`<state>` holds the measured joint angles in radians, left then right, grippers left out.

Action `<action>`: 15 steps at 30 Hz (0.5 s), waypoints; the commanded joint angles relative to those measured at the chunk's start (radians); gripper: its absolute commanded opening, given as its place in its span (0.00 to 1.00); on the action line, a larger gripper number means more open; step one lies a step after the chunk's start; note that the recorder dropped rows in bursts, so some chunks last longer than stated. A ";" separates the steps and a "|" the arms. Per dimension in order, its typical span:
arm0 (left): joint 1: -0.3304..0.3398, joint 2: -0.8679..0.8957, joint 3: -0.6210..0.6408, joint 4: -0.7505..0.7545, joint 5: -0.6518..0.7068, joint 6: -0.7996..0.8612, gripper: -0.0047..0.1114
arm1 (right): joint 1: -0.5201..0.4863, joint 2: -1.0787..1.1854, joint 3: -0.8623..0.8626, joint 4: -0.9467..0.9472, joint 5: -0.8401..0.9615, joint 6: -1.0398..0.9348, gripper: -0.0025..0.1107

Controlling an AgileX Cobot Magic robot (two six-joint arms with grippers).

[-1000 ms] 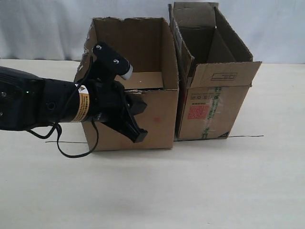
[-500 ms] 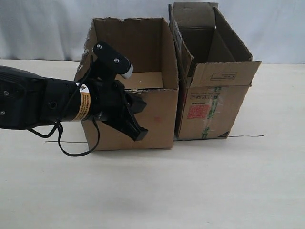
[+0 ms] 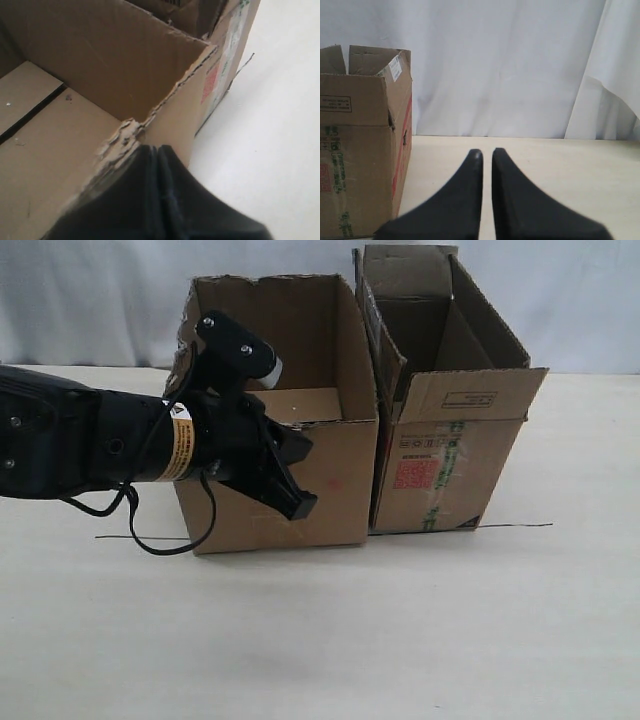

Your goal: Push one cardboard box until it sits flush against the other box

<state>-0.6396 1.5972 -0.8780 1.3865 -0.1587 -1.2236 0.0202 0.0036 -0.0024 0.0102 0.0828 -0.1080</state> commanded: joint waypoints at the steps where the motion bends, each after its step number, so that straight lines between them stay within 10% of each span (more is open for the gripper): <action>1: 0.004 -0.027 -0.002 -0.012 0.010 -0.005 0.04 | -0.005 -0.004 0.002 0.006 -0.003 -0.005 0.07; 15: 0.004 -0.622 0.307 -0.051 0.135 -0.040 0.04 | -0.005 -0.004 0.002 0.006 -0.003 -0.005 0.07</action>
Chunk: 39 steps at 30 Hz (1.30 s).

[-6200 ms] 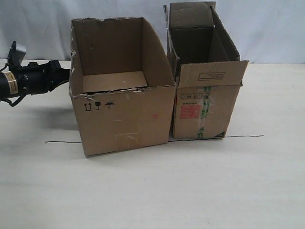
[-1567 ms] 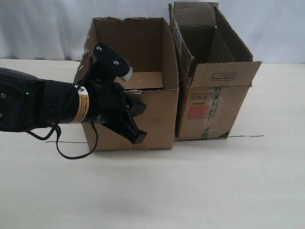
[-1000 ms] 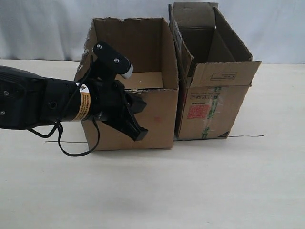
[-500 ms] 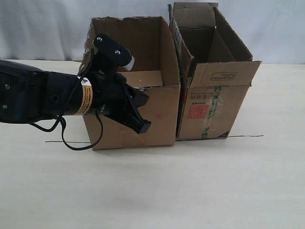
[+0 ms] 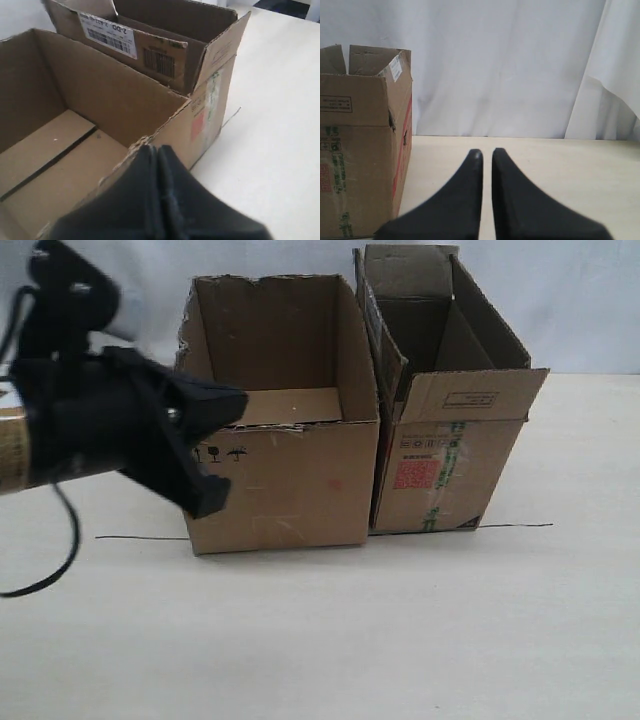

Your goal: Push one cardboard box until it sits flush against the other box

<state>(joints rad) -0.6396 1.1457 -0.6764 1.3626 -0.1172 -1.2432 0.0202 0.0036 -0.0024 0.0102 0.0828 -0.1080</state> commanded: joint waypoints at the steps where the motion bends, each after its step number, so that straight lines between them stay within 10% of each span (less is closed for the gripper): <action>1: 0.004 -0.216 0.128 -0.045 0.117 -0.026 0.04 | -0.005 -0.004 0.002 0.006 -0.003 -0.005 0.07; 17: 0.004 -1.007 0.396 -0.171 0.308 -0.122 0.04 | -0.005 -0.004 0.002 0.006 -0.003 -0.005 0.07; 34: 0.004 -1.096 0.407 -0.340 0.285 -0.123 0.04 | -0.005 -0.004 0.002 0.006 -0.003 -0.005 0.07; 39: 0.120 -1.146 0.495 -0.465 0.344 -0.123 0.04 | -0.005 -0.004 0.002 0.006 -0.003 -0.005 0.07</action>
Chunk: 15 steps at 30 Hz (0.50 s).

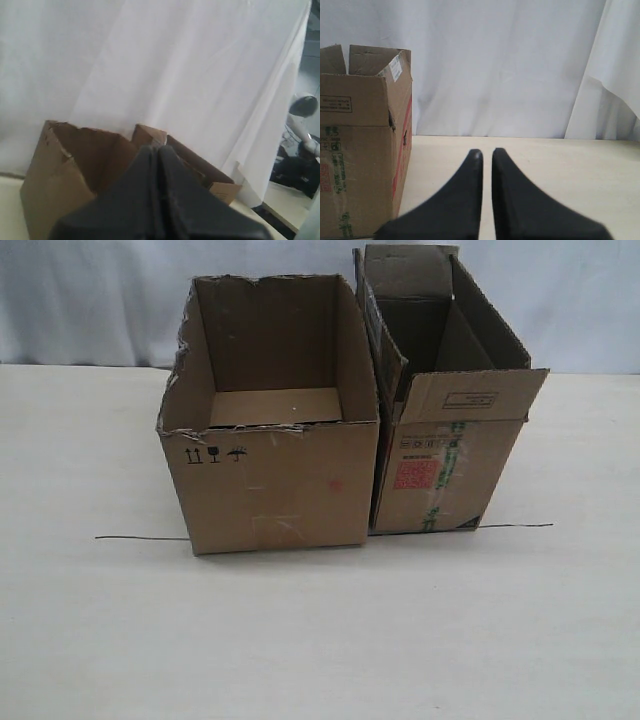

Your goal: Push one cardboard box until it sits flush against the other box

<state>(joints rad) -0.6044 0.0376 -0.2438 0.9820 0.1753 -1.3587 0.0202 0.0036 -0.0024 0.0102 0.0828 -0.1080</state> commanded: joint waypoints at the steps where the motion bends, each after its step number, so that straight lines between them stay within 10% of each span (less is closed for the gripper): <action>1: 0.110 -0.038 0.080 -0.087 0.054 -0.007 0.04 | -0.005 -0.004 0.002 0.006 -0.003 -0.005 0.07; 15: 0.459 -0.038 0.200 -0.117 -0.028 -0.117 0.04 | -0.005 -0.004 0.002 0.006 -0.003 -0.005 0.07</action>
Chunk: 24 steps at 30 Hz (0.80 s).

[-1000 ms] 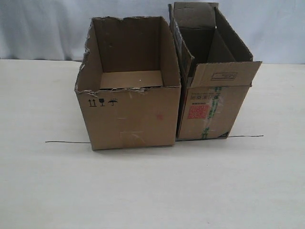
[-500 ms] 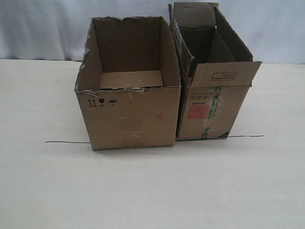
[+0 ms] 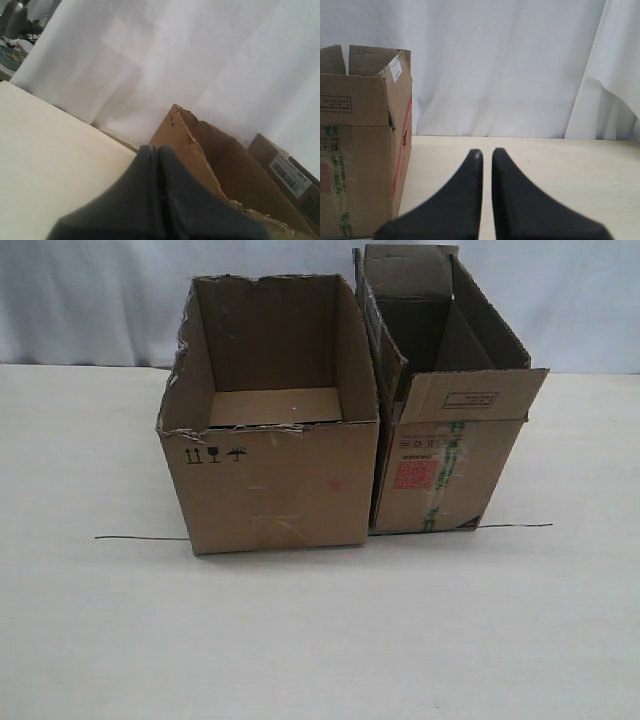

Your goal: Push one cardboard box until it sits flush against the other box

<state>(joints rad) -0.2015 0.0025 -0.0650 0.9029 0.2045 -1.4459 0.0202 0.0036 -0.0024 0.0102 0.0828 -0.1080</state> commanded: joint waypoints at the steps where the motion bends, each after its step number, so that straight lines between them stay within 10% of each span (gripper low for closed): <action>1: 0.062 -0.002 0.021 -0.050 -0.072 -0.030 0.04 | -0.005 -0.004 0.002 0.006 -0.003 -0.005 0.07; 10: 0.064 -0.002 0.025 -0.073 -0.241 0.086 0.04 | -0.005 -0.004 0.002 0.006 -0.003 -0.005 0.07; 13: 0.076 -0.002 0.065 -0.493 -0.239 0.847 0.04 | -0.005 -0.004 0.002 0.006 -0.003 -0.005 0.07; 20: 0.096 -0.002 0.065 -0.836 -0.141 1.530 0.04 | -0.005 -0.004 0.002 0.006 -0.003 -0.005 0.07; 24: 0.110 -0.002 0.065 -0.836 -0.130 1.534 0.04 | -0.005 -0.004 0.002 0.006 -0.003 -0.005 0.07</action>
<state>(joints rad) -0.1028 0.0025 -0.0029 0.0907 0.0702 0.0670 0.0202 0.0036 -0.0024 0.0102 0.0828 -0.1080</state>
